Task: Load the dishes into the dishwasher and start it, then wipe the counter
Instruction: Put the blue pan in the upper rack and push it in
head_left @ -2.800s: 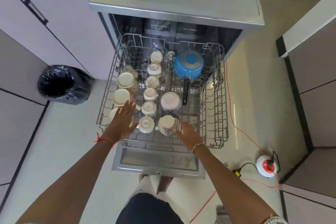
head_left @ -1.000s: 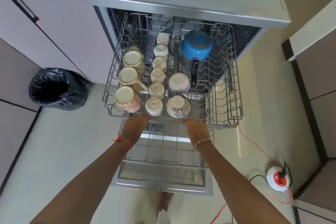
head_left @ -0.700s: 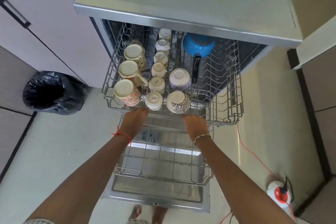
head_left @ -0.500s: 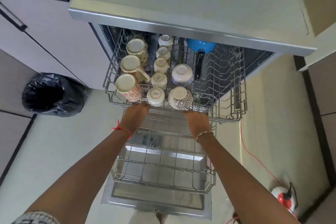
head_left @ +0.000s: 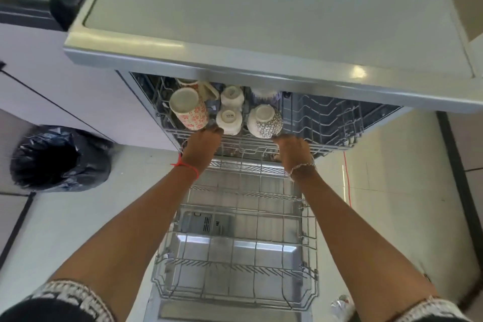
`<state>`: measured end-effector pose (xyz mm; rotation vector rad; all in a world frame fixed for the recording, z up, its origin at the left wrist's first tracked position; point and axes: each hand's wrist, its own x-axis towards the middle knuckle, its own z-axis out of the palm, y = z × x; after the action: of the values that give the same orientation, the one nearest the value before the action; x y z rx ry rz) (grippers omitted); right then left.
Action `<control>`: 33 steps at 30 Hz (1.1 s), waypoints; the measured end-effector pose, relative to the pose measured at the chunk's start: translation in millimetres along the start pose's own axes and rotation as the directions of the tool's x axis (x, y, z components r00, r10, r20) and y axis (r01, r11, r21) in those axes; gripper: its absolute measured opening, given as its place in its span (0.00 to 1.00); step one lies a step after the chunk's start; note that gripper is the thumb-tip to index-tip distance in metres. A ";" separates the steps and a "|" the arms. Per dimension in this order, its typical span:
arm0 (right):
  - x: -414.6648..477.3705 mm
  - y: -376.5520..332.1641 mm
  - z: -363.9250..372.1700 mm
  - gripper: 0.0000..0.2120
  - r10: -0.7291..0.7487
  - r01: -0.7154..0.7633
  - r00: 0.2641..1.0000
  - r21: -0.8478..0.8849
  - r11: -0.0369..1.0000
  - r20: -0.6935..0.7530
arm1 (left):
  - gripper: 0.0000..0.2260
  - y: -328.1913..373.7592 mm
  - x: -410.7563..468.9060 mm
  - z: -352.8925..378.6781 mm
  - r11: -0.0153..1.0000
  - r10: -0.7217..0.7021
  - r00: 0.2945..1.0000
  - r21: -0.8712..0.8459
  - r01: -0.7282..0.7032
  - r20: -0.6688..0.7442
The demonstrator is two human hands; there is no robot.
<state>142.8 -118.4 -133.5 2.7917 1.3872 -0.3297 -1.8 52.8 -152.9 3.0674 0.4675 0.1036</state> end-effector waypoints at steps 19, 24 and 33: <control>47.9 11.7 -4.4 0.17 0.053 -0.052 0.998 -0.029 0.998 0.020 | 0.16 -9.4 43.6 0.8 0.993 -0.035 0.999 -0.112 0.038 0.021; 42.9 4.7 -1.8 0.24 0.073 -0.063 0.991 -0.086 0.994 0.115 | 0.26 -12.8 24.9 4.7 0.990 -0.019 0.991 -0.138 0.038 0.133; -48.8 -41.9 -11.1 0.38 0.090 -0.065 0.866 -0.068 0.996 0.493 | 0.32 -14.1 -82.3 -45.5 0.994 -0.031 0.963 -0.092 0.058 0.269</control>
<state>83.2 -130.2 -109.8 2.4537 1.1348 -0.9196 -87.5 42.9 -113.2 2.9093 0.4975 -0.2765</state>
